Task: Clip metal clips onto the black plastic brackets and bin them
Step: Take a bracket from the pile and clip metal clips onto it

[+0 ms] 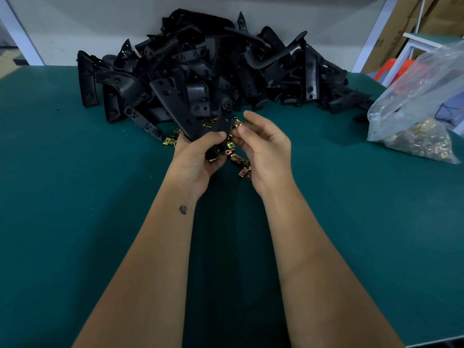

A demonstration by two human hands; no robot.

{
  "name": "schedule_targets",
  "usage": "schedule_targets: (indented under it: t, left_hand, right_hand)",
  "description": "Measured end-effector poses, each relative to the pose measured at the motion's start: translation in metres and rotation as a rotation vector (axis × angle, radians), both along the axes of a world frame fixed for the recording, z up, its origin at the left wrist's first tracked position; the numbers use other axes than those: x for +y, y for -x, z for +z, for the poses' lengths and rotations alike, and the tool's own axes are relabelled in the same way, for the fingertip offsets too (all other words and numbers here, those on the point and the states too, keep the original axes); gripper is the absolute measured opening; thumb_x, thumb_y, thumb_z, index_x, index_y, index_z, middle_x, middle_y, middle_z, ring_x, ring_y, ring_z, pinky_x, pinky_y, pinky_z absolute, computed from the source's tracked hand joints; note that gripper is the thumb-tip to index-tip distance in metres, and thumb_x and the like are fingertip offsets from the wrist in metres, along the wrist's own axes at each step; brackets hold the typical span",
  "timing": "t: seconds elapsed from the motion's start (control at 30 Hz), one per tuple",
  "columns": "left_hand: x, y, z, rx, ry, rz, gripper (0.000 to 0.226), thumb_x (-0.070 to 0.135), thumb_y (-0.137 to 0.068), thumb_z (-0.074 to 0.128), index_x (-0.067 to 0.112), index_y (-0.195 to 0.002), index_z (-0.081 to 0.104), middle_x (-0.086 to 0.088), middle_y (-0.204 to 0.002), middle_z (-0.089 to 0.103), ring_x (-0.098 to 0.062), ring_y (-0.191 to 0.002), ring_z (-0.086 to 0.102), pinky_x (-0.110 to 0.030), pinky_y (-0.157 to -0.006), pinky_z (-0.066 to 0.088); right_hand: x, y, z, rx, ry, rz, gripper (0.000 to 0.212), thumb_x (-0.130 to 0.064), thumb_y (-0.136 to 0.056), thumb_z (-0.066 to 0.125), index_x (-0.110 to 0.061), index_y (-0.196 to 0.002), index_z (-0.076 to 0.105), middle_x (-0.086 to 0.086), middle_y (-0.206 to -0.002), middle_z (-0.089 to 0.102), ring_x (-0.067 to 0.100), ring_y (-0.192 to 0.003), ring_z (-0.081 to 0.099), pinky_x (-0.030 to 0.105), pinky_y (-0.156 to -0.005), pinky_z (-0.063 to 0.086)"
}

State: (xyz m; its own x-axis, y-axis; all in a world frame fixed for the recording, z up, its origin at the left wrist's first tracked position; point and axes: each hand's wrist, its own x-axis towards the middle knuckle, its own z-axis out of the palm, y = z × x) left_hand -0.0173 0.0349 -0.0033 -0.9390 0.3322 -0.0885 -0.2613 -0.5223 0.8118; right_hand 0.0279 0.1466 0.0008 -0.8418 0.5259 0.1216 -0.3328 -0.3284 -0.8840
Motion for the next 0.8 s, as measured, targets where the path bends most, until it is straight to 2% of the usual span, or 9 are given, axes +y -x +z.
schedule_targets:
  t: [0.1, 0.2, 0.57, 0.7, 0.8]
  left_hand:
    - [0.0007, 0.0003, 0.0001, -0.026, -0.068, 0.008, 0.044, -0.002, -0.084, 0.069, 0.018, -0.115, 0.044, -0.001, -0.098, 0.066, -0.011, -0.078, 0.064, -0.022, -0.056, 0.048]
    - [0.0001, 0.0018, -0.0005, 0.002, -0.050, -0.019, 0.040, 0.000, -0.085, 0.067, 0.020, -0.113, 0.046, 0.000, -0.102, 0.065, -0.012, -0.081, 0.062, -0.021, -0.053, 0.046]
    - [-0.0029, 0.0054, -0.0041, 0.067, 0.032, -0.084, 0.041, 0.005, -0.086, 0.068, 0.024, -0.118, 0.051, 0.006, -0.100, 0.068, -0.008, -0.082, 0.063, -0.022, -0.056, 0.048]
    - [-0.0029, 0.0045, -0.0052, 0.090, 0.044, -0.137, 0.054, 0.002, -0.087, 0.067, 0.023, -0.132, 0.047, 0.005, -0.109, 0.069, -0.012, -0.093, 0.065, -0.025, -0.063, 0.052]
    - [-0.0033, 0.0038, -0.0062, 0.096, 0.055, -0.157, 0.061, 0.000, -0.087, 0.067, 0.024, -0.139, 0.043, 0.005, -0.113, 0.070, -0.012, -0.095, 0.066, -0.026, -0.065, 0.053]
  right_hand:
    - [0.0005, -0.0011, 0.0007, -0.004, 0.006, 0.003, 0.016, 0.008, -0.087, 0.065, -0.005, -0.096, 0.071, 0.005, -0.080, 0.071, 0.014, -0.077, 0.069, 0.024, -0.076, 0.056]
    - [0.0008, -0.0019, 0.0013, -0.013, 0.020, 0.019, 0.014, 0.006, -0.088, 0.065, -0.005, -0.093, 0.071, 0.004, -0.081, 0.072, 0.013, -0.075, 0.069, 0.024, -0.074, 0.056]
    - [0.0005, -0.0017, 0.0022, -0.027, 0.040, 0.028, 0.014, 0.006, -0.090, 0.063, -0.005, -0.093, 0.070, 0.008, -0.085, 0.070, 0.013, -0.072, 0.067, 0.024, -0.071, 0.056]
    - [0.0037, -0.0016, 0.0014, -0.033, 0.110, 0.039, 0.014, 0.004, -0.090, 0.063, -0.007, -0.092, 0.071, 0.001, -0.078, 0.071, 0.008, -0.065, 0.062, 0.020, -0.064, 0.053]
    - [0.0055, -0.0014, 0.0009, -0.043, 0.144, 0.054, 0.015, 0.003, -0.090, 0.063, -0.009, -0.092, 0.071, -0.001, -0.075, 0.070, 0.007, -0.063, 0.060, 0.019, -0.063, 0.052]
